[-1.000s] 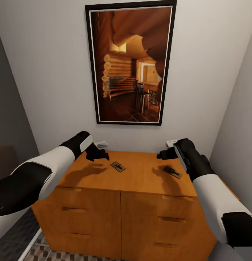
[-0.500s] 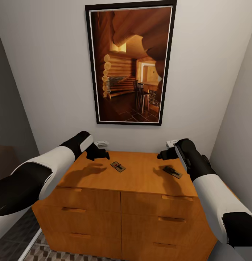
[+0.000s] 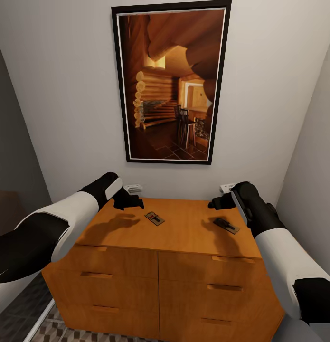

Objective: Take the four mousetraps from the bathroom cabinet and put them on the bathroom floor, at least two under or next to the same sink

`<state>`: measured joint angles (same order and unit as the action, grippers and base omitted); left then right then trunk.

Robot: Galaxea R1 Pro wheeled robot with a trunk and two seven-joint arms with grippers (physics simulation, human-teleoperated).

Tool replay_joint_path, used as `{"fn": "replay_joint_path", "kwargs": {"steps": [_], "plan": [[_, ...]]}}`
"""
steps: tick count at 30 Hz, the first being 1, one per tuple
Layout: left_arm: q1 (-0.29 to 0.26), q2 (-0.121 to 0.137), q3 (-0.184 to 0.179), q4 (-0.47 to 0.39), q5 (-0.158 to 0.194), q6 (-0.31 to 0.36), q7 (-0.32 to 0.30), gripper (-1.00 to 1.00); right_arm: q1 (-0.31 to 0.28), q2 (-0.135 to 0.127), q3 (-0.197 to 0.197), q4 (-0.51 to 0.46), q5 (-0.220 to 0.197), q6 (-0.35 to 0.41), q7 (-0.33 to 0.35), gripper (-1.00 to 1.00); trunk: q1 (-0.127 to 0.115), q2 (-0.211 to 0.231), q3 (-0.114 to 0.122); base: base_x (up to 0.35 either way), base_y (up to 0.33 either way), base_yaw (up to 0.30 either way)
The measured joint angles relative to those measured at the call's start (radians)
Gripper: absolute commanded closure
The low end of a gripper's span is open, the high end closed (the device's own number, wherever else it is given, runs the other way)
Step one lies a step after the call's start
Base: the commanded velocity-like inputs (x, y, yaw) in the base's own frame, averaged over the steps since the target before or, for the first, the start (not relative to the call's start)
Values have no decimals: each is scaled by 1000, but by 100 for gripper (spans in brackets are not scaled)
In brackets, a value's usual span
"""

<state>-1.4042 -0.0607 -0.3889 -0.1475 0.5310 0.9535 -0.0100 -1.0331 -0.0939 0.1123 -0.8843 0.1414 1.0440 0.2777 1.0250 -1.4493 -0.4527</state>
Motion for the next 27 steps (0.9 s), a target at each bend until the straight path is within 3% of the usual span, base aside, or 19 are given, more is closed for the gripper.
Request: {"fn": "replay_joint_path", "kwargs": {"steps": [16, 27], "plan": [[1, -1, 0, 11, 1, -3, 0, -100, 0, -17, -1, 54, 2, 0, -1, -100, 0, 0, 0, 0, 0, 0], [8, -8, -1, 26, -1, -55, 0, -100, 0, -16, -5, 129, -1, 0, 0, -100, 0, 0, 0, 0, 0, 0]]}}
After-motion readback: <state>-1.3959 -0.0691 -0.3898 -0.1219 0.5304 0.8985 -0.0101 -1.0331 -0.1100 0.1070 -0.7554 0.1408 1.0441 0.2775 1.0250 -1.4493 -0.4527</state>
